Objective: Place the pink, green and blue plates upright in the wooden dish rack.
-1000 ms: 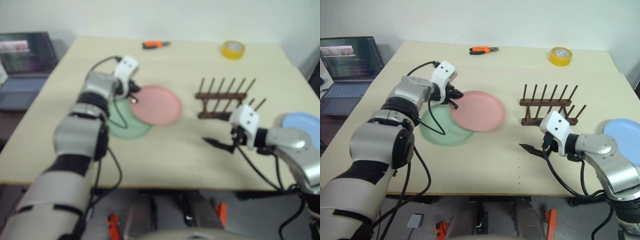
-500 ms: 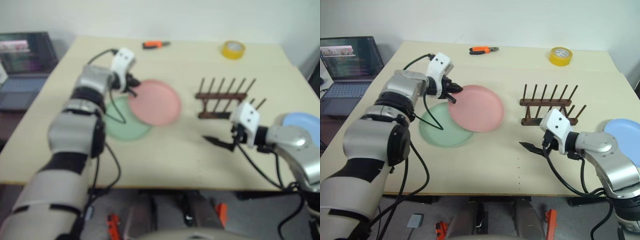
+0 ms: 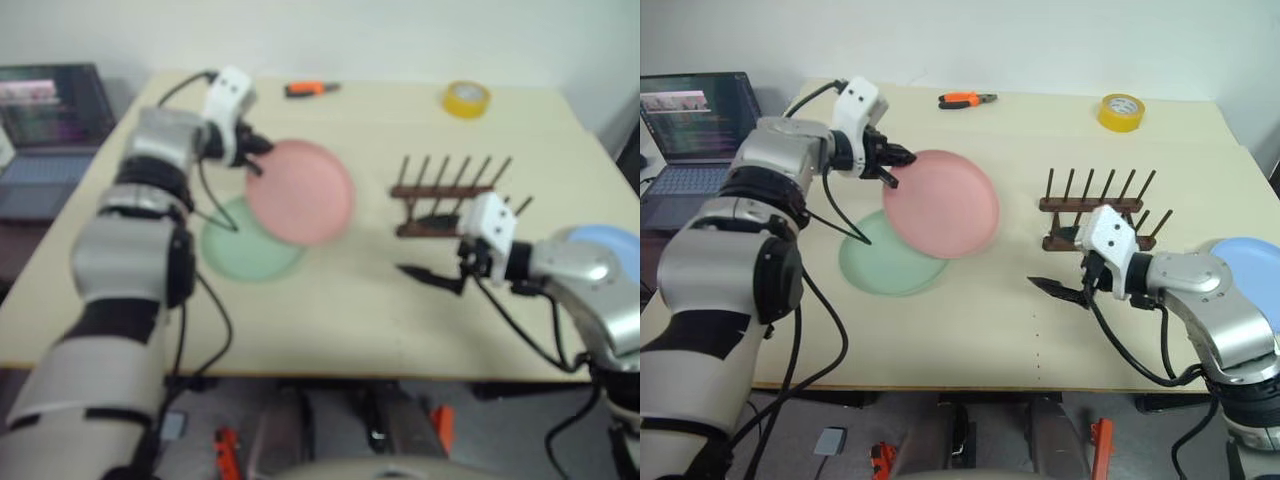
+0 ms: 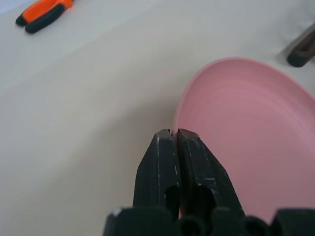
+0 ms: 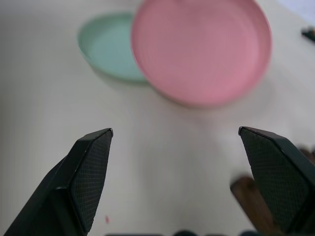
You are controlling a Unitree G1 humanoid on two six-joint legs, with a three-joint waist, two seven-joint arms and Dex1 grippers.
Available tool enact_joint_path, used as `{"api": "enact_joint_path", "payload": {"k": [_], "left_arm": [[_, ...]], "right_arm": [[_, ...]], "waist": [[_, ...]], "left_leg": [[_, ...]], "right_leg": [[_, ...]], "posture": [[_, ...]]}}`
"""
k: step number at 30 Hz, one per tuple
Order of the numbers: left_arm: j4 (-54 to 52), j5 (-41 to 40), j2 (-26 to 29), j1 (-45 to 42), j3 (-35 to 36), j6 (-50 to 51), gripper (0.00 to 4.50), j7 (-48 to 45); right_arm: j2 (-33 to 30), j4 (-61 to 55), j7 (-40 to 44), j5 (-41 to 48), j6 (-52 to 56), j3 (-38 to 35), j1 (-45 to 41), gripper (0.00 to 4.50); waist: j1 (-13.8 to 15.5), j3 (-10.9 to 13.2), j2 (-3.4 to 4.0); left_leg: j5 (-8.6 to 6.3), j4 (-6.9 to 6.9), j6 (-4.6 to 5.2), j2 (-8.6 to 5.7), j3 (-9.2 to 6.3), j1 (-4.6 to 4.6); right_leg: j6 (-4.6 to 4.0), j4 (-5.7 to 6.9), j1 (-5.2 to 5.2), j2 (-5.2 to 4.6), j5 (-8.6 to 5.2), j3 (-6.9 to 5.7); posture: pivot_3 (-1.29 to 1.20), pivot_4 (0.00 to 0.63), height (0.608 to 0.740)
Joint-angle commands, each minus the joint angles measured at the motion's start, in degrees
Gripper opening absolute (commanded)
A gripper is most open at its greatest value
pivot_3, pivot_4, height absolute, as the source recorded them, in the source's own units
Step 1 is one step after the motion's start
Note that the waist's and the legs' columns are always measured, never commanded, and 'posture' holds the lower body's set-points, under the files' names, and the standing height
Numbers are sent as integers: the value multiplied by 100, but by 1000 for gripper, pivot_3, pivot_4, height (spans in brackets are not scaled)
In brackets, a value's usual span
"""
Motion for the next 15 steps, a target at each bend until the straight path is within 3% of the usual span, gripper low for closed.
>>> {"api": "enact_joint_path", "payload": {"k": [1, 8, 15], "left_arm": [[-437, -43, 76, -417, -81, -117, 47, -301], [-618, -92, 79, -665, -105, -76, 47, -378], [-782, -206, -30, -868, -74, -12, 47, -401]], "right_arm": [[109, -336, -24, 127, -138, -23, -450, 4500], [671, 123, -529, -1076, -526, 1119, -1778, 4500], [1468, 933, -836, -2147, -1030, 2126, -2373, 4500]], "waist": [[-1, 0, 0], [-98, 0, 1], [-121, 0, 0]], "left_leg": [[0, 0, 0, 0, 0, -1], [0, 0, 0, 1, -1, 0], [0, -2, 1, 3, 0, -14]], "right_leg": [[0, -1, 0, 0, 0, -1], [-1, 6, -6, 1, 0, 2], [-2, 2, -17, 1, 1, 3]], "posture": [[0, 150, 740], [0, 150, 740], [0, 150, 740]]}}
